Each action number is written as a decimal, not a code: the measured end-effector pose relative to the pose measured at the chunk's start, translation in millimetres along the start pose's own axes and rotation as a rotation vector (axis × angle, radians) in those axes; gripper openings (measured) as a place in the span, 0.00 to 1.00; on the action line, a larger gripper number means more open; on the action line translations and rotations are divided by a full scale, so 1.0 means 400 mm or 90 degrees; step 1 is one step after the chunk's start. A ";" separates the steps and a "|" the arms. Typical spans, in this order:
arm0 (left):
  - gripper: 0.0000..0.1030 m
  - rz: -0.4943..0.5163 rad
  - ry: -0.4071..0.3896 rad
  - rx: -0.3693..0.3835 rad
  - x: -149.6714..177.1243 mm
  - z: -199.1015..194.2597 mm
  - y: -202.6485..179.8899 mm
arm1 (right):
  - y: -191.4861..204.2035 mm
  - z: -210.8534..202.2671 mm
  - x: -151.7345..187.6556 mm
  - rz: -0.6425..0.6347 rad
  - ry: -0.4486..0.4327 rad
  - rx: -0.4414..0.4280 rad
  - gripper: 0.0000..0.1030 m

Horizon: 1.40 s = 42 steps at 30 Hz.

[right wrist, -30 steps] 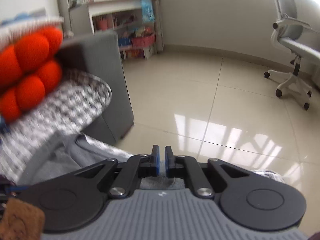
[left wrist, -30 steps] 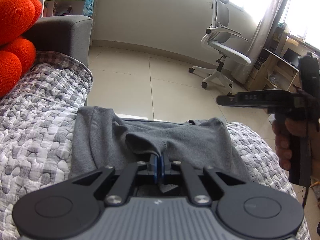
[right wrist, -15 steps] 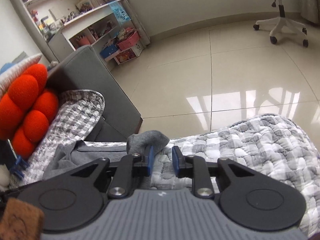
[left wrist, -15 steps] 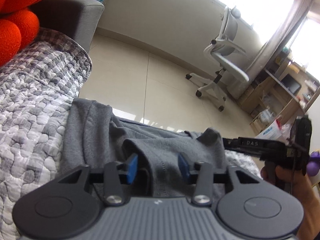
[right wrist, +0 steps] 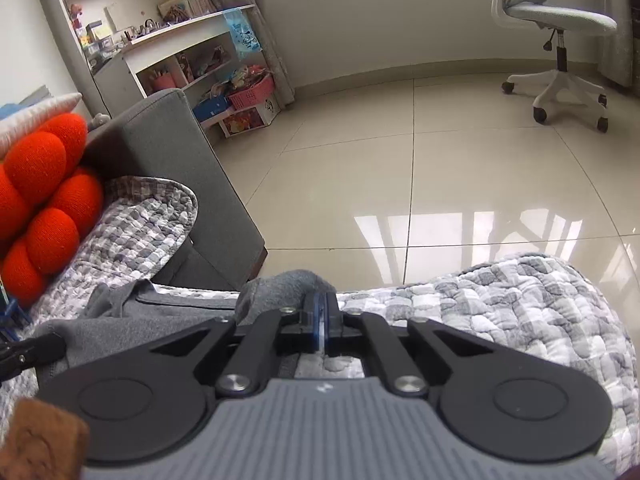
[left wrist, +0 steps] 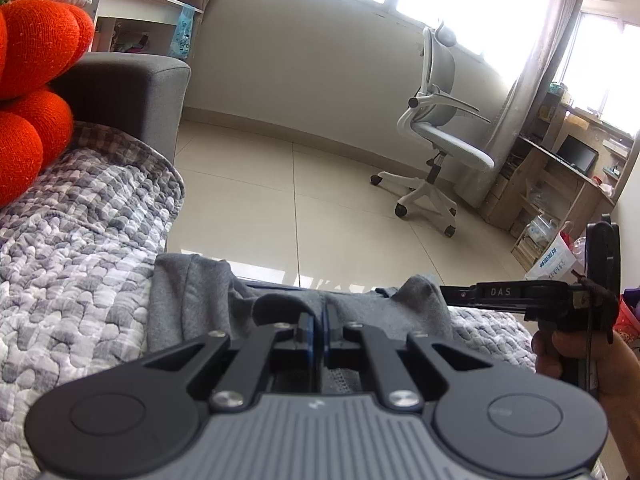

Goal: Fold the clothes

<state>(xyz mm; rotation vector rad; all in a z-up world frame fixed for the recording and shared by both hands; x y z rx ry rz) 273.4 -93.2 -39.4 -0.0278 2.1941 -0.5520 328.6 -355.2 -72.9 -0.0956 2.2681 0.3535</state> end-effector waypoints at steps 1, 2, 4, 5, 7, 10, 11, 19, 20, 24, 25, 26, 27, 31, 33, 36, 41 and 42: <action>0.04 0.007 0.002 -0.004 0.003 0.004 -0.002 | -0.002 0.001 0.002 0.007 0.006 -0.007 0.09; 0.04 0.008 0.002 -0.007 0.006 0.005 -0.004 | -0.004 0.003 0.004 0.015 0.011 -0.014 0.15; 0.04 -0.001 -0.005 0.000 0.003 -0.003 -0.003 | -0.008 0.005 0.006 0.037 0.016 -0.032 0.32; 0.04 -0.005 -0.010 0.003 -0.001 -0.007 -0.002 | -0.010 0.004 0.004 0.054 0.009 -0.047 0.40; 0.04 -0.006 -0.011 0.002 -0.002 -0.008 0.001 | -0.012 0.006 -0.005 0.085 0.000 -0.075 0.44; 0.04 -0.003 -0.006 -0.003 0.003 -0.003 0.002 | 0.006 0.038 -0.016 0.064 0.026 -0.056 0.41; 0.04 -0.001 -0.004 -0.005 0.006 -0.001 0.002 | 0.013 0.052 -0.017 0.048 0.038 -0.040 0.36; 0.04 -0.001 -0.002 -0.006 0.006 0.000 0.006 | -0.008 0.041 -0.031 0.026 0.012 0.001 0.00; 0.04 -0.001 -0.002 -0.006 0.006 0.001 0.006 | -0.025 0.030 -0.033 0.045 0.000 0.002 0.00; 0.04 0.004 0.000 -0.009 0.008 0.005 0.004 | -0.033 0.028 -0.030 0.048 0.007 -0.018 0.13; 0.04 0.005 0.001 -0.010 0.009 0.006 0.003 | -0.026 0.034 -0.027 0.043 0.017 -0.025 0.15; 0.04 0.005 0.002 -0.011 0.009 0.007 0.004 | -0.020 0.039 -0.025 0.039 0.026 -0.033 0.15; 0.04 0.004 0.002 -0.012 0.010 0.008 0.005 | -0.013 0.045 -0.022 0.035 0.035 -0.040 0.20; 0.04 0.005 0.004 -0.014 0.013 0.008 0.005 | -0.004 0.083 -0.033 0.049 0.051 -0.048 0.28; 0.04 0.006 0.005 -0.014 0.014 0.009 0.005 | -0.001 0.109 -0.040 0.051 0.066 -0.040 0.28; 0.04 0.007 0.008 -0.015 0.015 0.013 0.006 | 0.003 0.145 -0.050 0.050 0.087 -0.028 0.28; 0.04 0.008 0.013 -0.016 0.019 0.018 0.009 | 0.003 0.136 -0.048 0.040 0.074 -0.034 0.12; 0.04 0.008 0.013 -0.015 0.019 0.017 0.009 | -0.001 0.131 -0.049 0.040 0.072 -0.034 0.11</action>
Point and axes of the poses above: each gripper's, at about its wrist camera, not at the fingertips, and z roughly the way its jaws point, y to its left, x to its underside, the point moved 4 cm from there along z, roughly the way its jaws point, and after that the axes turned 9 degrees about -z, right-handed, at the moved point
